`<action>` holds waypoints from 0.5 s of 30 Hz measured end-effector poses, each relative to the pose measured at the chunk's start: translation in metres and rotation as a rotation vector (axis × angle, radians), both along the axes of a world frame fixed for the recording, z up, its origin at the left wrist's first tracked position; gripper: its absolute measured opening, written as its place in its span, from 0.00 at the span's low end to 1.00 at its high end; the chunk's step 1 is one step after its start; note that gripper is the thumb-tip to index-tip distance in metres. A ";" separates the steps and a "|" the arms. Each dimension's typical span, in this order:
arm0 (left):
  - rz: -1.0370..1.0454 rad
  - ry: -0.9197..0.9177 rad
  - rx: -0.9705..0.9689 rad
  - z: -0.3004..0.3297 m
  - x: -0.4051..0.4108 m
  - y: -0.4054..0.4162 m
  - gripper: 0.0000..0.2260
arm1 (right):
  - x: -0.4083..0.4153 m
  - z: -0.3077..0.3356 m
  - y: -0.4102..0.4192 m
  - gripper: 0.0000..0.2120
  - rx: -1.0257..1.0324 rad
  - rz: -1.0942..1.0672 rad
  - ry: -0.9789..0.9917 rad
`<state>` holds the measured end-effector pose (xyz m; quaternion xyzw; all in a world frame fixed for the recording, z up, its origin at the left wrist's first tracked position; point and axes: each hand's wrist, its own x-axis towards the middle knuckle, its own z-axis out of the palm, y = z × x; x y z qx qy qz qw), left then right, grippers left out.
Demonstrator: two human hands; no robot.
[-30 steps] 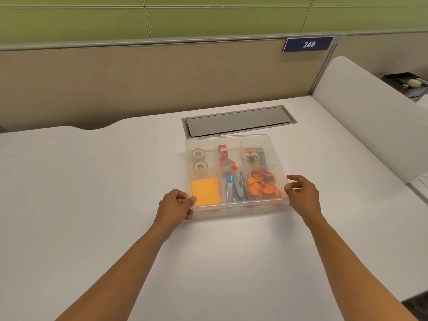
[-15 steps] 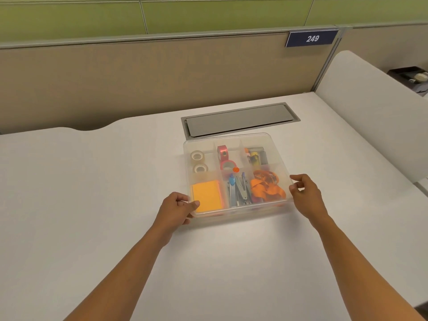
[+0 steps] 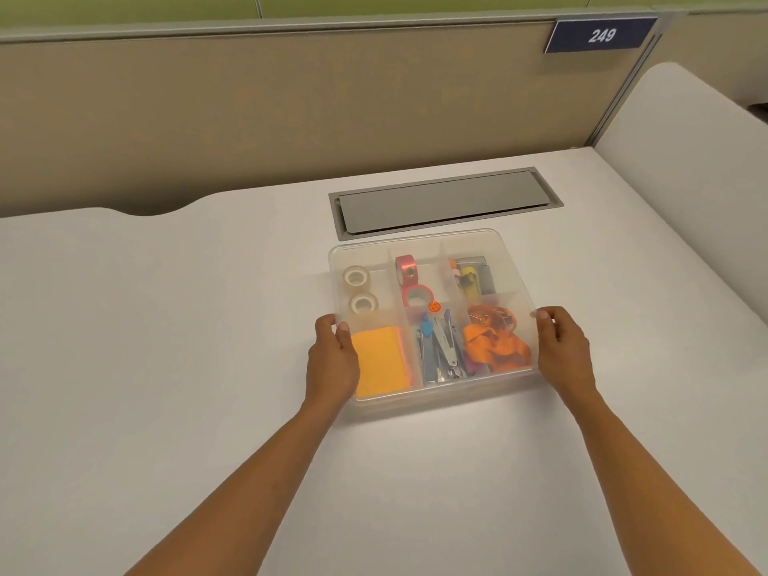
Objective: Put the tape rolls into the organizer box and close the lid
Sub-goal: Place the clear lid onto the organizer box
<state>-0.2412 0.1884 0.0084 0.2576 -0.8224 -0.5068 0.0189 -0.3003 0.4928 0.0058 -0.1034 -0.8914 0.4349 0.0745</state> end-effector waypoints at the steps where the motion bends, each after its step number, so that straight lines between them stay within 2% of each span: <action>1: 0.016 0.013 -0.015 -0.001 0.001 0.002 0.15 | -0.001 -0.001 0.000 0.12 -0.016 0.007 0.001; 10: 0.072 0.051 -0.022 -0.005 0.001 0.006 0.17 | -0.001 -0.010 0.004 0.13 -0.216 0.014 0.037; 13: 0.071 0.047 -0.011 -0.003 0.002 0.006 0.17 | 0.001 -0.008 0.003 0.13 -0.191 0.011 0.029; 15: 0.061 0.045 0.008 -0.003 0.002 0.006 0.16 | 0.001 -0.005 0.004 0.13 -0.095 0.015 0.023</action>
